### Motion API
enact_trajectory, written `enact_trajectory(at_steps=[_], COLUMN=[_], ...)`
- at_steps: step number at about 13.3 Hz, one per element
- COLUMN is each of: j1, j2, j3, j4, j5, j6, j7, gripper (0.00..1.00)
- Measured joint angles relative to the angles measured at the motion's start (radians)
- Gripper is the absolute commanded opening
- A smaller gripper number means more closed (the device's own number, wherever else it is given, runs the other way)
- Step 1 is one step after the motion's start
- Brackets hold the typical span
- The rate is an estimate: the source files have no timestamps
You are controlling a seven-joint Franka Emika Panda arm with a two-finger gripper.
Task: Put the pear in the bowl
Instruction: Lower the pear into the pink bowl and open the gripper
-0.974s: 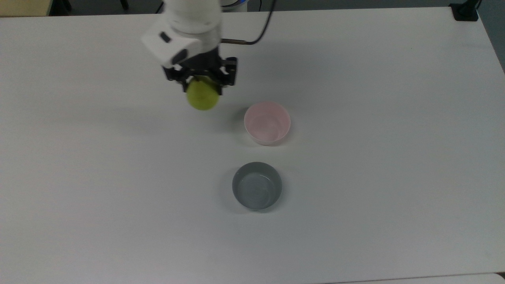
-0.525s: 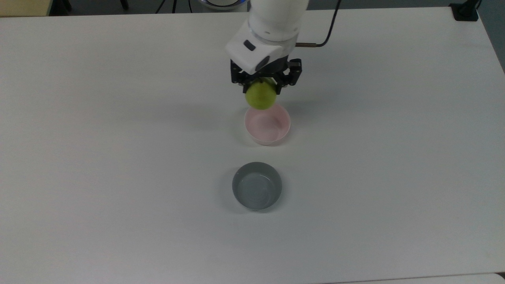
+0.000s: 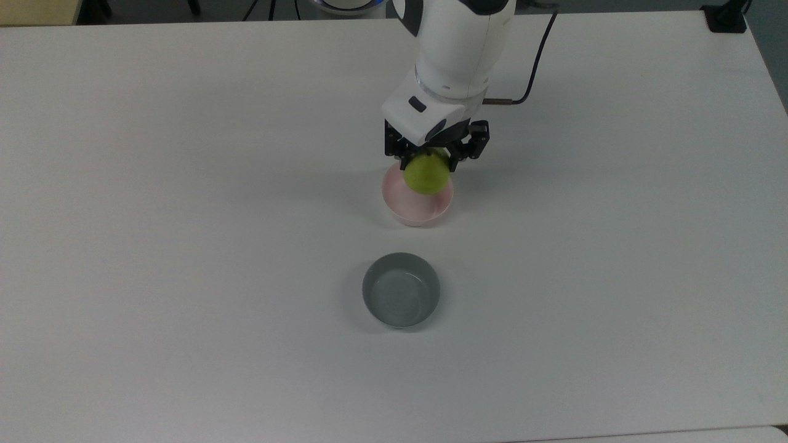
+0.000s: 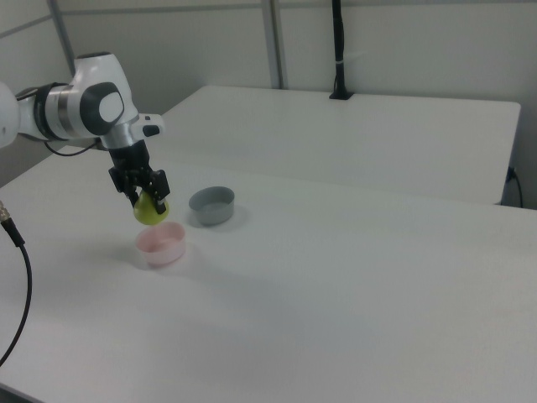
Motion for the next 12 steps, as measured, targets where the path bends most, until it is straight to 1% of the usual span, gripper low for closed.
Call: enact_trajectory(at_steps=[3, 5, 6, 7, 8, 10, 11, 12], j1=[0.0, 0.0, 0.0, -0.001, -0.001, -0.002, -0.003, -0.003], j2=[0.014, 0.023, 0.025, 0.028, 0.03, 0.033, 0.033, 0.033], j3=[-0.001, -0.001, -0.001, -0.001, -0.001, -0.002, -0.002, -0.003], j4=[-0.049, -0.072, -0.077, -0.082, -0.084, -0.086, -0.087, -0.087], j5=[0.0, 0.0, 0.0, 0.0, 0.0, 0.0, 0.0, 0.0], j6=[0.059, 0.072, 0.074, 0.075, 0.078, 0.09, 0.091, 0.091], j7=[0.0, 0.0, -0.001, -0.001, -0.001, -0.002, -0.002, -0.002], gripper=[0.42, 0.42, 0.45, 0.49, 0.61, 0.78, 0.88, 0.92])
